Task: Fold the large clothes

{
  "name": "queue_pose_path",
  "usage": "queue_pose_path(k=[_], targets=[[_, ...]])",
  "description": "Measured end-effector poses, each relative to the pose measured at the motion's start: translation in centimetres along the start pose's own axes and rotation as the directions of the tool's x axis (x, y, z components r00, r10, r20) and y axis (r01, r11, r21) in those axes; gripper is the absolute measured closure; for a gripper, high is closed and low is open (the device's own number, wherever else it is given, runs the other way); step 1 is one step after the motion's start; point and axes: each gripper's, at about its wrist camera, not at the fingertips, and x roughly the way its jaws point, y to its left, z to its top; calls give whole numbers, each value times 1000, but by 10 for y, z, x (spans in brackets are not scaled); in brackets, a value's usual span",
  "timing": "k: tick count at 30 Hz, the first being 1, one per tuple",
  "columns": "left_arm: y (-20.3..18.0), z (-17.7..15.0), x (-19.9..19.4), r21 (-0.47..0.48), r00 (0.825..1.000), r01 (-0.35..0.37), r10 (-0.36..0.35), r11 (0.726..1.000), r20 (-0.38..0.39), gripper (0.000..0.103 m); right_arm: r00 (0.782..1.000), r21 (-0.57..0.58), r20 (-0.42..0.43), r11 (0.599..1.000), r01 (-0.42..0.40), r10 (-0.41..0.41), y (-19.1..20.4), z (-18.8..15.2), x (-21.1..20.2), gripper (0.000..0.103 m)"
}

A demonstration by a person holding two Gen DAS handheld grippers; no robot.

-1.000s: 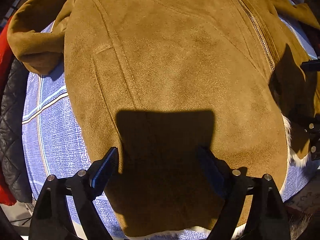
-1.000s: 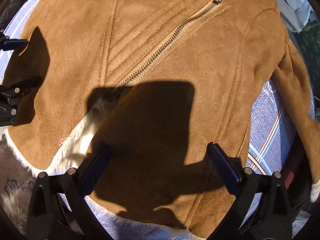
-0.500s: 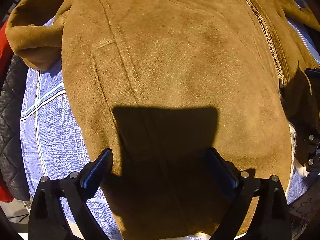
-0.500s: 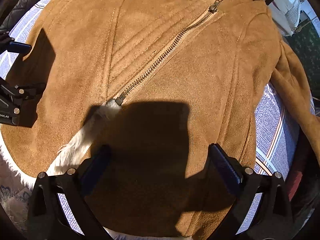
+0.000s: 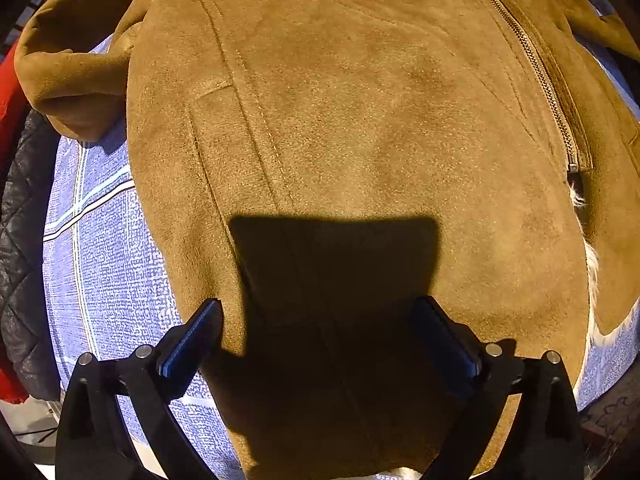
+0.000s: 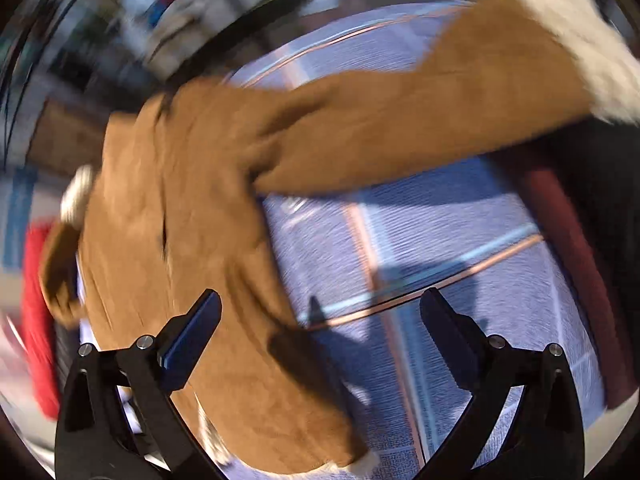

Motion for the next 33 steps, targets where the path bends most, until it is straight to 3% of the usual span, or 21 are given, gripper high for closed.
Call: queue_pose_path(k=[3,8,13,17,19,27,33], targets=[[1,0,1,1,1000,1,-1,1000,-4,6,999,109,49,994,-4,-1,-37,26,-14,5],[2,0,3,1,1000,3,-3,1000,-7,6,992,182,129,983,-22,-2,-80,46,-48,5],[2,0,2,1,1000,2,-2,1000,-8,6,964,215,263,973,-85,26,-103,58,-92,5],[2,0,2,2,1000,2,-2,1000,-10,6,950,305,311,945,-119,19,-126,70,-101,5],[3,1,3,2,1000,2,-2,1000,-12,6,945,359,327,921,-149,25,-144,73,-104,9],[2,2,2,-1,1000,-1,1,1000,-20,6,951,435,309,885,-168,29,-185,89,-100,53],[2,3,2,-2,1000,-1,1,1000,-27,6,953,476,299,857,-196,52,-206,96,-88,64]])
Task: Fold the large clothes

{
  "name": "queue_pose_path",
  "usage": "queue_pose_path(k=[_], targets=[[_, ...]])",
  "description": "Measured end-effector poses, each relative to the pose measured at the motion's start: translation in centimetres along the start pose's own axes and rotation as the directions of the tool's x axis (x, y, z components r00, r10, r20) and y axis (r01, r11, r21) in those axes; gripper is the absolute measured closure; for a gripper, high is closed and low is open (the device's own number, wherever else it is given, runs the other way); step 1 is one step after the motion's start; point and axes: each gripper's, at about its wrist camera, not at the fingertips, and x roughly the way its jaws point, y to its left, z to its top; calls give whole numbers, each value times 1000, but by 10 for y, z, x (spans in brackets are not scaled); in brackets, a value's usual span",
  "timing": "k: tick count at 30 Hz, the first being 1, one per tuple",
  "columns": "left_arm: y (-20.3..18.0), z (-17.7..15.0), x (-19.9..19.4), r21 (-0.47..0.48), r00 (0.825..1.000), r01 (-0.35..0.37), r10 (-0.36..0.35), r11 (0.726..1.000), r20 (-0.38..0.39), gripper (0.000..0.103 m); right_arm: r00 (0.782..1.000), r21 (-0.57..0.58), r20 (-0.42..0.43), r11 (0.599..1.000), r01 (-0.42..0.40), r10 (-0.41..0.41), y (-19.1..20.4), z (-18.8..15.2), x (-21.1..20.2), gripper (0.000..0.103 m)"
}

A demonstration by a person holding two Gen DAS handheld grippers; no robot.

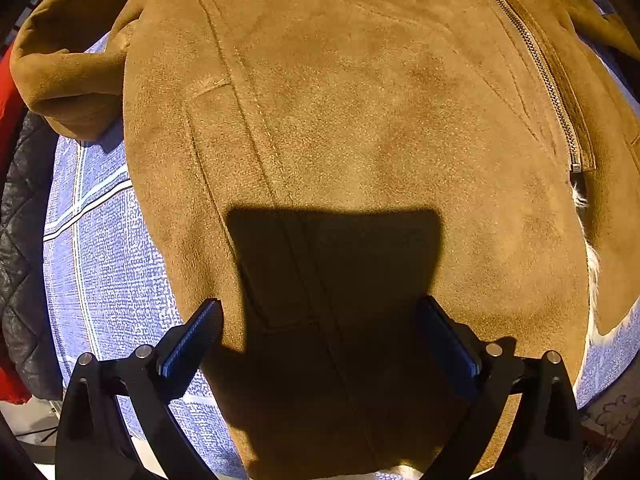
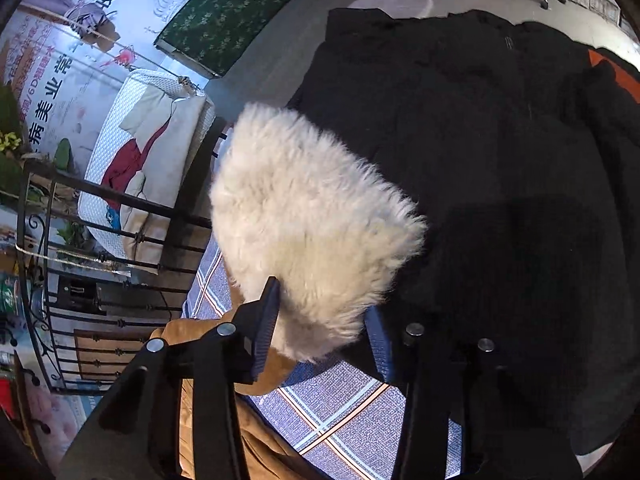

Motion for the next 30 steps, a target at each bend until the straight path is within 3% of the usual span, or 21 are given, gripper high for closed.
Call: queue_pose_path(k=[4,7,11,14,18,25,30], targets=[[0,-1,0,0,1000,0,0,1000,0,6,1000,23,-2,1000,-13,13,-6,7,6,70],[0,-1,0,0,1000,0,0,1000,0,6,1000,-7,8,1000,-11,11,2,7,2,86],[0,-1,0,0,1000,1,-1,1000,1,6,998,-167,62,986,26,-16,39,2,-14,91],[0,-1,1,0,1000,2,-2,1000,0,6,996,-314,91,949,30,-2,77,-8,-27,91],[0,1,-1,-4,1000,-6,6,1000,-5,6,995,-476,76,879,-23,66,131,-33,-38,92],[2,-2,-19,-67,1000,10,-9,998,12,7,978,-609,-114,766,-206,173,216,-99,-15,92],[18,-6,-38,-146,998,41,-33,988,54,7,950,-698,-259,647,-308,174,279,-171,14,93]])
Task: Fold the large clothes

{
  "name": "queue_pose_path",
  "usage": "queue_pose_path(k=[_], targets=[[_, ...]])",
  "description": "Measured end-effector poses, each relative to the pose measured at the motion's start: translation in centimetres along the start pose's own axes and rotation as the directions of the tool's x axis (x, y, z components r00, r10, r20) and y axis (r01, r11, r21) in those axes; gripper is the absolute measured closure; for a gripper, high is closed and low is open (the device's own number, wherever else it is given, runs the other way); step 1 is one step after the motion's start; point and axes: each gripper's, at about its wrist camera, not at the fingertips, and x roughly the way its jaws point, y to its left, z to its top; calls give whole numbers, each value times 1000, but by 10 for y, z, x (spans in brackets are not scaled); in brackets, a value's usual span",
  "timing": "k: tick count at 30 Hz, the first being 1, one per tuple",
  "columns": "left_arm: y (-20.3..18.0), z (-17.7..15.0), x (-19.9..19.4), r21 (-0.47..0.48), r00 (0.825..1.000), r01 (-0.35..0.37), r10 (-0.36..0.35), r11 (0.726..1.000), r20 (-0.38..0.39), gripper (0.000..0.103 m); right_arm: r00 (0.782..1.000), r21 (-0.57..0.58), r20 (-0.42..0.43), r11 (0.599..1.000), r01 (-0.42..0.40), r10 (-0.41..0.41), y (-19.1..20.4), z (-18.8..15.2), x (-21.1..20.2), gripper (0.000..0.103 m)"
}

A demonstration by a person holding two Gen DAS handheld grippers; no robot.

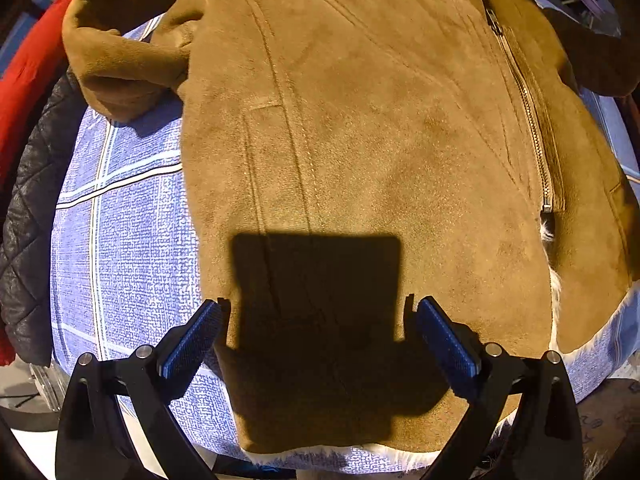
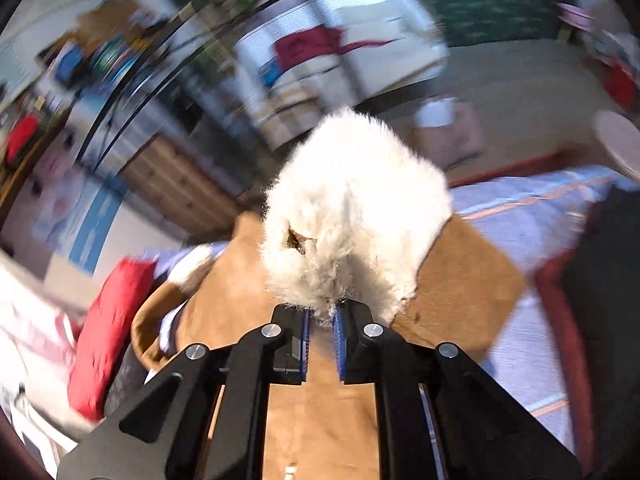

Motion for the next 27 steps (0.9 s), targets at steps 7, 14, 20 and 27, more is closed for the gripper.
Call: queue_pose_path(k=[7,14,20,27], targets=[[25,-6,-31,-101,996,-24,32,995,83,7,979,-183,-171,973,-141,110,128,-26,93,93],[53,-23,-32,-206,997,-16,31,978,74,7,933,-337,-358,926,-168,39,208,-98,183,93],[64,-42,-23,-263,999,-1,13,965,45,7,894,-385,-440,917,-100,-87,207,-132,229,90],[66,-33,-20,-254,999,13,-1,967,47,7,906,-335,-420,938,-90,-63,195,-127,202,30]])
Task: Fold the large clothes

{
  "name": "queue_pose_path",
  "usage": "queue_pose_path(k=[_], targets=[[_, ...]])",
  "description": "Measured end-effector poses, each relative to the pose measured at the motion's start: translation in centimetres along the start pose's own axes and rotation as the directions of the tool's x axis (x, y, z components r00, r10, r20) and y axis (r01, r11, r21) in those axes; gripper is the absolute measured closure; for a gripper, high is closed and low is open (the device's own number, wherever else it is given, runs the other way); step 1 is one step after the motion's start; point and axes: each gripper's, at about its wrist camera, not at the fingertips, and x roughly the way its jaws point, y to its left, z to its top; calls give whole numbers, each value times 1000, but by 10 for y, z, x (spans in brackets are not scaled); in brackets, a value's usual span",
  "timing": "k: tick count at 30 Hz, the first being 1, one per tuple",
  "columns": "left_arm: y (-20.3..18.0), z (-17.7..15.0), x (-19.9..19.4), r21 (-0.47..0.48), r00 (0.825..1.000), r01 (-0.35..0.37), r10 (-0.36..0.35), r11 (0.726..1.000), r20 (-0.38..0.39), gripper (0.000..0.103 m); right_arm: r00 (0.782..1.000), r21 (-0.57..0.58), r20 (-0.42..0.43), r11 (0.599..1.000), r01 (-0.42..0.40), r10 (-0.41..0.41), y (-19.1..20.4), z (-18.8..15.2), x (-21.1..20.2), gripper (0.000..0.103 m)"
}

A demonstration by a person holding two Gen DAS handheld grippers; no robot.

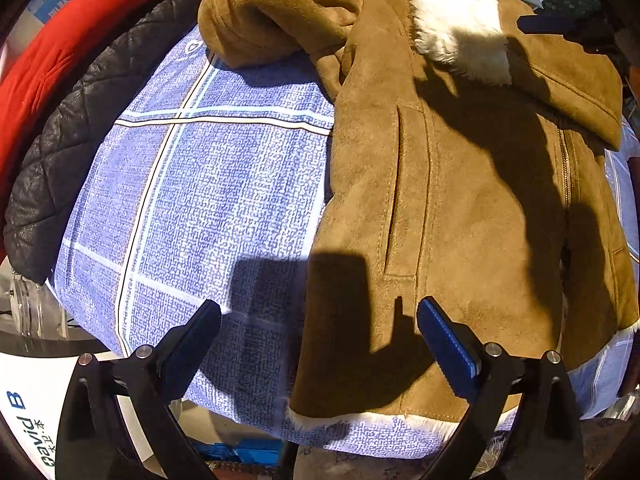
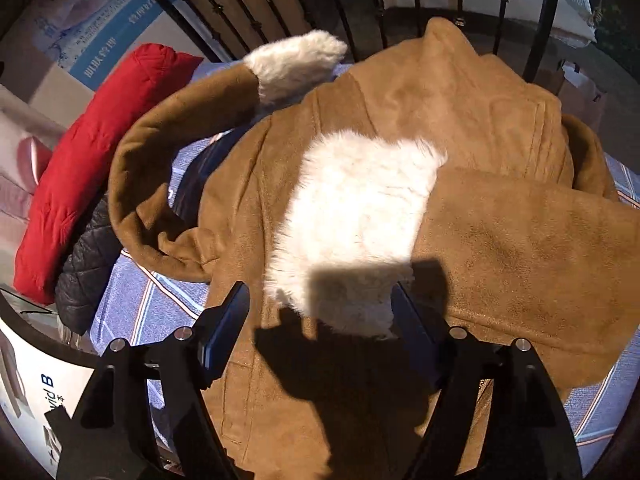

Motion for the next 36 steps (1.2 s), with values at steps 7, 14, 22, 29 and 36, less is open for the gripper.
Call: queue_pose_path(k=[7,14,22,29,36], targets=[[-34,37,-11,102,998,15,-22,995,64,7,991,13,97,995,94,-95,-44,-26,-52,30],[-78,72,-16,231,994,-9,-17,973,111,7,943,259,88,922,289,-321,-172,-55,-88,30],[-116,139,-22,298,984,-49,-6,953,179,7,927,135,144,935,328,-346,-194,-37,-90,30],[-156,187,-9,348,982,-42,-25,937,185,7,924,-28,54,924,381,-379,-183,-7,-36,25],[-200,212,16,447,985,-69,-9,892,171,7,932,-27,-39,933,360,-361,-199,11,-5,14]])
